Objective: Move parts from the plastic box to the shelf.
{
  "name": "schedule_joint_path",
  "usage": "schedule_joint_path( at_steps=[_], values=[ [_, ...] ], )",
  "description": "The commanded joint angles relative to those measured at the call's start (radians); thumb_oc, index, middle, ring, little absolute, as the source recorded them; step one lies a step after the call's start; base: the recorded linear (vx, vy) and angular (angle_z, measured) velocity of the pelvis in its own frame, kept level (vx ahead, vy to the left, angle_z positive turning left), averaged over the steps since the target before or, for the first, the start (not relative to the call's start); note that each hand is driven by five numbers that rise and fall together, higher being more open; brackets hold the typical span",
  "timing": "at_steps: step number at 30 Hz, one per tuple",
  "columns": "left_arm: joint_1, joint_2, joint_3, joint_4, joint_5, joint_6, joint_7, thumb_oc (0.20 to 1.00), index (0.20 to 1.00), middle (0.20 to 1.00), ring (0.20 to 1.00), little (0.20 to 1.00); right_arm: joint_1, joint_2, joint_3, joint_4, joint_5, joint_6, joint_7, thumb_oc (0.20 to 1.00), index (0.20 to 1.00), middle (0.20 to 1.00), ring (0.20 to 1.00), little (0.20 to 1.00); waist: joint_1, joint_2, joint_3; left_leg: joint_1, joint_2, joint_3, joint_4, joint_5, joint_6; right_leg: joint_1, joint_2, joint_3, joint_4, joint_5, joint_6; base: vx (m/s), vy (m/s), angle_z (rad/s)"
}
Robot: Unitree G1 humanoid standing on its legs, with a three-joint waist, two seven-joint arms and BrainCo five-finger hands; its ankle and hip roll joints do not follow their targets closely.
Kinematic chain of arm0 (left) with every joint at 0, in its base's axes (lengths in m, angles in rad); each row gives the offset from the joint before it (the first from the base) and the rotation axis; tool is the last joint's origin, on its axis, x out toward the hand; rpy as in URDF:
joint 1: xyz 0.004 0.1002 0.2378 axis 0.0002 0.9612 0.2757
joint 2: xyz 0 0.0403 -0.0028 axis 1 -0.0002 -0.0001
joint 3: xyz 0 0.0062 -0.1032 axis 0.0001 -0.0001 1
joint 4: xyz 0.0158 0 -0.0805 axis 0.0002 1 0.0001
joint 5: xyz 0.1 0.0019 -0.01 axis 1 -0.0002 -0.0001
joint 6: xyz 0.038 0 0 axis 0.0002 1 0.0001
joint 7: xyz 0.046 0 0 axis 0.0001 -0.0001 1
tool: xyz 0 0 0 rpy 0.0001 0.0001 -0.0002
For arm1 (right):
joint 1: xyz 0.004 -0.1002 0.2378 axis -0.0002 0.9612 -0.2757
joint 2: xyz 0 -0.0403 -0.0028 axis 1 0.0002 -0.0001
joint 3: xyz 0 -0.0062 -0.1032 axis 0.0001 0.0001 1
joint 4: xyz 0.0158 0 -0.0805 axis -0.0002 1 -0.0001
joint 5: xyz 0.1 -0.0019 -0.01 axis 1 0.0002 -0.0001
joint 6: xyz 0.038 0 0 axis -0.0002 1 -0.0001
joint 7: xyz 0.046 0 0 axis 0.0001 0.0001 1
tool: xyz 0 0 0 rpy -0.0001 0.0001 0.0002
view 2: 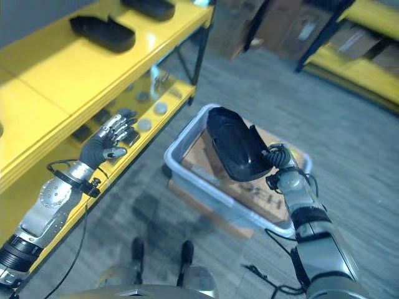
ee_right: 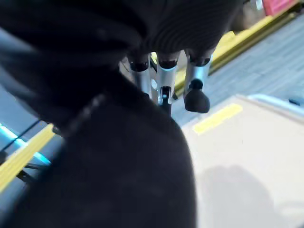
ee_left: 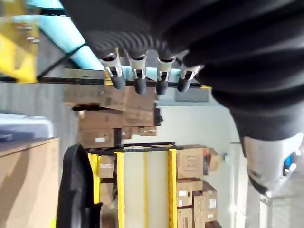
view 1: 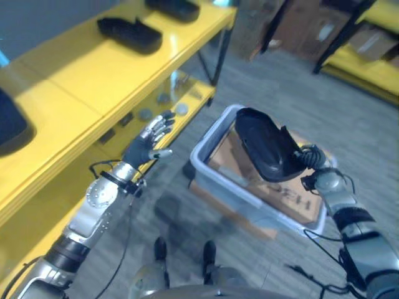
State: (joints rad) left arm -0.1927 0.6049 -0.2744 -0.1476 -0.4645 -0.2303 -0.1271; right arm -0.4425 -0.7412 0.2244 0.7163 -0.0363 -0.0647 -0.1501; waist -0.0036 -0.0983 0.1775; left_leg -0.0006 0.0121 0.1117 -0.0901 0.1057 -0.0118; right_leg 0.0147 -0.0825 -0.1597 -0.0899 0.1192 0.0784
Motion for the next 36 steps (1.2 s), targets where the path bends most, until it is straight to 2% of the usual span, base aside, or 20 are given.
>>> schedule_joint_path(
  at_steps=[1, 5, 9, 15, 26, 36],
  values=[
    [0.036, -0.046, 0.032, -0.009, 0.104, -0.045, 0.061, 1.0, 1.0, 1.0, 1.0, 1.0, 0.015, -0.139, -0.075, -0.108, -0.116, -0.044, 0.0, 0.2, 0.2, 0.2, 0.2, 0.2, 0.007, 0.003, -0.105, 0.093, 0.101, 0.009, 0.021, -0.177, -0.044, 0.052, -0.052, -0.009, 0.02, -0.153, 0.074, 0.09, 0.013, -0.3],
    [0.063, -0.076, 0.064, 0.016, 0.152, -0.014, 0.057, 1.0, 1.0, 1.0, 1.0, 1.0, 0.125, -0.195, -0.199, -0.337, -0.209, -0.052, 0.0, 0.2, 0.2, 0.2, 0.2, 0.2, -0.015, 0.001, -0.145, 0.151, 0.107, 0.023, 0.022, -0.201, -0.038, 0.094, -0.05, 0.006, 0.031, -0.173, 0.072, 0.08, -0.002, -0.3],
    [0.071, -0.086, 0.016, 0.069, 0.113, 0.045, -0.017, 1.0, 1.0, 1.0, 1.0, 1.0, 0.227, -0.25, -0.311, -0.526, -0.32, -0.074, 0.0, 0.2, 0.2, 0.2, 0.2, 0.2, -0.034, 0.011, -0.172, 0.203, 0.112, 0.035, 0.015, -0.217, -0.038, 0.133, -0.045, 0.013, 0.033, -0.189, 0.073, 0.07, 0.001, -0.08],
    [0.014, -0.121, -0.054, 0.153, 0.06, 0.103, -0.033, 1.0, 1.0, 1.0, 1.0, 1.0, 0.322, -0.235, -0.406, -0.724, -0.506, -0.082, -0.053, 0.2, 0.2, 0.2, 0.2, 0.2, -0.063, 0.028, -0.186, 0.233, 0.117, 0.04, 0.011, -0.225, -0.036, 0.151, -0.039, 0.021, 0.037, -0.201, 0.071, 0.02, 0.003, -0.04],
    [-0.067, -0.232, -0.208, 0.222, -0.182, 0.17, -0.021, 1.0, 1.0, 1.0, 1.0, 1.0, 0.321, -0.1, -0.38, -0.897, -0.609, -0.071, -0.155, 0.2, 0.2, 0.2, 0.2, 0.2, -0.091, 0.06, -0.174, 0.229, 0.112, 0.037, 0.014, -0.222, -0.027, 0.149, -0.038, 0.03, 0.037, -0.2, 0.067, 0.0, 0.0, 0.0],
    [-0.085, -0.273, -0.265, 0.259, -0.252, 0.199, 0.013, 1.0, 1.0, 1.0, 1.0, 1.0, 0.265, -0.044, -0.317, -0.969, -0.657, -0.05, -0.212, 0.2, 0.2, 0.2, 0.2, 0.2, -0.088, 0.068, -0.154, 0.204, 0.11, 0.026, 0.015, -0.211, -0.025, 0.131, -0.038, 0.024, 0.04, -0.196, 0.062, -0.01, 0.003, 0.01]
  ],
)
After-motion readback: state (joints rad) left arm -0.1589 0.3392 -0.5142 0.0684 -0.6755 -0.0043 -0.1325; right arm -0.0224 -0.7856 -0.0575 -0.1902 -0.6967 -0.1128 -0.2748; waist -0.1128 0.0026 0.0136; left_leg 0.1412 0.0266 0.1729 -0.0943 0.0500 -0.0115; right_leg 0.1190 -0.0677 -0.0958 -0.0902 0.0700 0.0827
